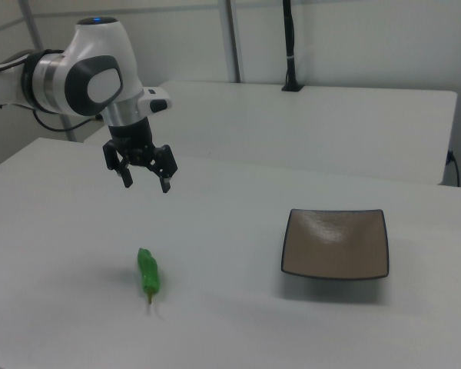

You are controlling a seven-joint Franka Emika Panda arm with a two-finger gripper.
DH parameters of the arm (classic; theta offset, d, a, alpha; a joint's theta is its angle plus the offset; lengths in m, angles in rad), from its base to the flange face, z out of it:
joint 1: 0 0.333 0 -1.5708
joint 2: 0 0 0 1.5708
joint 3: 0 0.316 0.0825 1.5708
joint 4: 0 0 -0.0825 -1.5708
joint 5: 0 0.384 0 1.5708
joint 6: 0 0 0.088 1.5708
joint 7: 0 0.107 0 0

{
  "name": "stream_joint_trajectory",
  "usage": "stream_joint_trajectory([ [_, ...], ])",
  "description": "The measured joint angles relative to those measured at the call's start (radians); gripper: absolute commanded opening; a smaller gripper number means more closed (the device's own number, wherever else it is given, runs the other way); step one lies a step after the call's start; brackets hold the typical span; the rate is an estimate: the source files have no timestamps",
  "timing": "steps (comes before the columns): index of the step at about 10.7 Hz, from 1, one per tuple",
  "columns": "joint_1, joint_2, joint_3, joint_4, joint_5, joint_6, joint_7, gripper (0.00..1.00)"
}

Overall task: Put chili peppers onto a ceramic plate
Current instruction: 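Move the open gripper over the green chili pepper, then lower the gripper onto the green chili pepper and close it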

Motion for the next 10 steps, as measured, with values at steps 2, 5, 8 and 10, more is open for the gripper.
stream_joint_trajectory([
  [2, 0.0, 0.001, -0.002, -0.023, 0.0, -0.02, -0.153, 1.0],
  [5, 0.001, 0.005, -0.002, -0.091, 0.0, -0.024, -0.354, 1.0],
  [8, 0.003, 0.02, -0.002, -0.158, 0.0, -0.024, -0.508, 1.0],
  [10, 0.006, 0.053, -0.002, -0.187, 0.0, -0.011, -0.569, 1.0],
])
